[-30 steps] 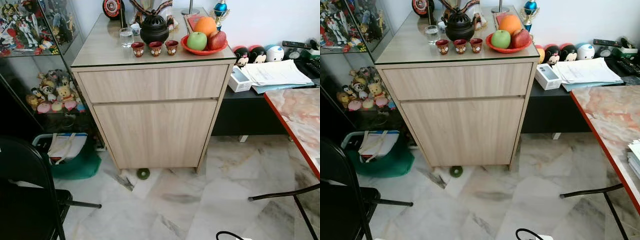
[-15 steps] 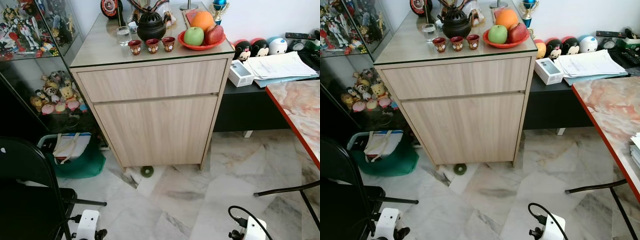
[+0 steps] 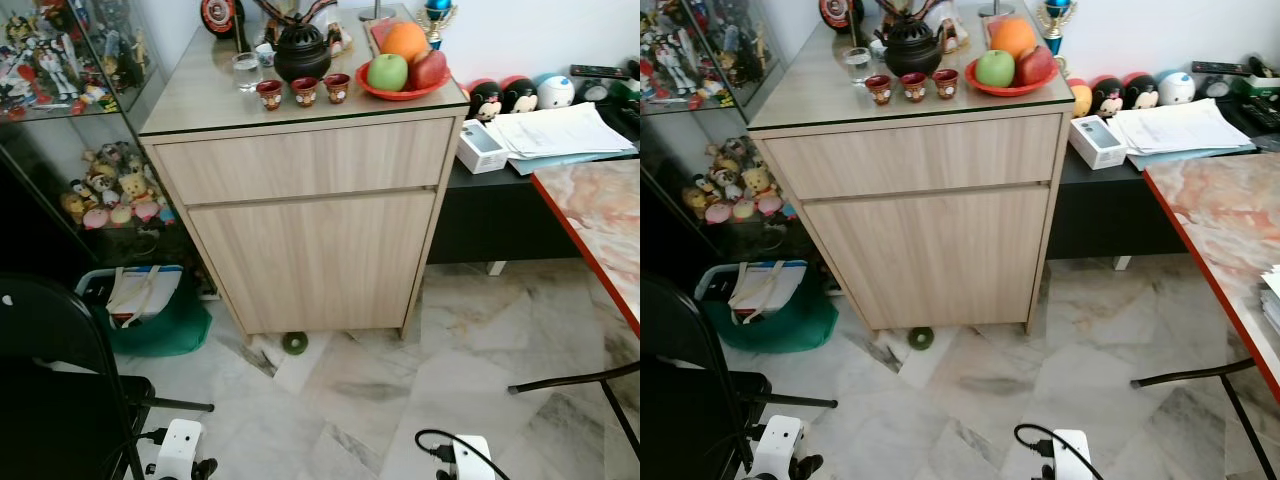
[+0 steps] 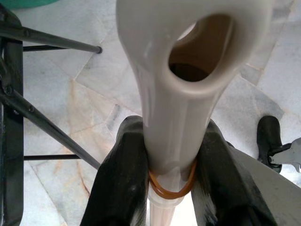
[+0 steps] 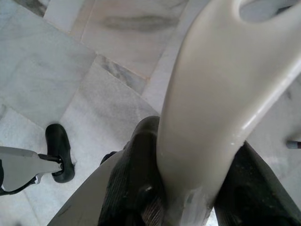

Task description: Sweep floor

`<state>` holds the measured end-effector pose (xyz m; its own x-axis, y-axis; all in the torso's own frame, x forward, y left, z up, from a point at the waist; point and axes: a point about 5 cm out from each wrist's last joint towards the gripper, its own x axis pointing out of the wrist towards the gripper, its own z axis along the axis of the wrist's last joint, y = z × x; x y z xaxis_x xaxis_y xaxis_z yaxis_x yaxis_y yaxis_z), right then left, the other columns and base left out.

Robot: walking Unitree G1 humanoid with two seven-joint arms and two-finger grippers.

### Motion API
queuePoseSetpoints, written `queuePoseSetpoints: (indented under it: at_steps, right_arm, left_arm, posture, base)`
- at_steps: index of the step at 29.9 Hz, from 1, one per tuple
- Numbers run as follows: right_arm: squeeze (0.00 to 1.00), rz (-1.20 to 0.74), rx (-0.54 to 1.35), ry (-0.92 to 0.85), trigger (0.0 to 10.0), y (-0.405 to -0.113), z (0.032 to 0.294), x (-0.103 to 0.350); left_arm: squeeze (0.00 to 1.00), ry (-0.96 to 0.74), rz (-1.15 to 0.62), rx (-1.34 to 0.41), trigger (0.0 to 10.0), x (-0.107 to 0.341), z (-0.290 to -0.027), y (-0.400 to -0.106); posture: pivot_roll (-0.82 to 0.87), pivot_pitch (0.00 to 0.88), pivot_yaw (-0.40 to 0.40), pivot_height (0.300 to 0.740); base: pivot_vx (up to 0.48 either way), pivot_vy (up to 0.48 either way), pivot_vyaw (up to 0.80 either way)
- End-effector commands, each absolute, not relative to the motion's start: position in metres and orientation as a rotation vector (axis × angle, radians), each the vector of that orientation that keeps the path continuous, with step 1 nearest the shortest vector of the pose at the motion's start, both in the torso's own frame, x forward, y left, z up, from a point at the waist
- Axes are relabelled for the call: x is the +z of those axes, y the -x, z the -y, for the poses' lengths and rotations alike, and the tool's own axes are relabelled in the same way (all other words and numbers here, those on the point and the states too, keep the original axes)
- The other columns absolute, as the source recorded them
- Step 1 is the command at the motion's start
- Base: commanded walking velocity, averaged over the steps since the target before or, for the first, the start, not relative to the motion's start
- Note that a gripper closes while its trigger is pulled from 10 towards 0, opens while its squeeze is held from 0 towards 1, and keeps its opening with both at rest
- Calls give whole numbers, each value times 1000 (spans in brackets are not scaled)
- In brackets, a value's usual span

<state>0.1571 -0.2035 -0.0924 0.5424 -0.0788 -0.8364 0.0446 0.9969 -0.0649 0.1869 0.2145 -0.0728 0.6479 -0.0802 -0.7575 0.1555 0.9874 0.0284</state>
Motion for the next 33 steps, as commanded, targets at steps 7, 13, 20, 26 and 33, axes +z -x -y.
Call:
queuePoseSetpoints:
  at_steps: [7, 13, 20, 26, 33]
  right_arm:
    - [0, -1041, -94, 63, 10000, -146, 207, -97]
    - [0, -1058, -35, 57, 10000, -139, 198, -100]
    - [0, -1074, -16, 48, 10000, -126, 195, -105]
    - [0, -1077, -102, -44, 10000, -115, 208, -105]
    - [0, -1092, -103, -34, 10000, -109, 214, -106]
  left_arm:
    - [0, -141, -850, -168, 10000, -73, -214, -186]
    - [0, -169, -867, -182, 10000, -75, -217, -181]
    - [0, -158, -893, -104, 10000, -79, -227, -167]
    - [0, -126, -919, -68, 10000, -82, -230, -160]
    - [0, -114, -916, -75, 10000, -83, -228, -159]
  posture:
    - [-31, 57, 81, 740]
    - [-19, 71, 83, 740]
    - [-6, 81, 84, 740]
    - [-15, 95, 73, 740]
    - [-13, 94, 68, 740]
  base:
    - [0, 0, 0]
    - [0, 0, 0]
    - [0, 0, 0]
    - [0, 0, 0]
    - [0, 0, 0]
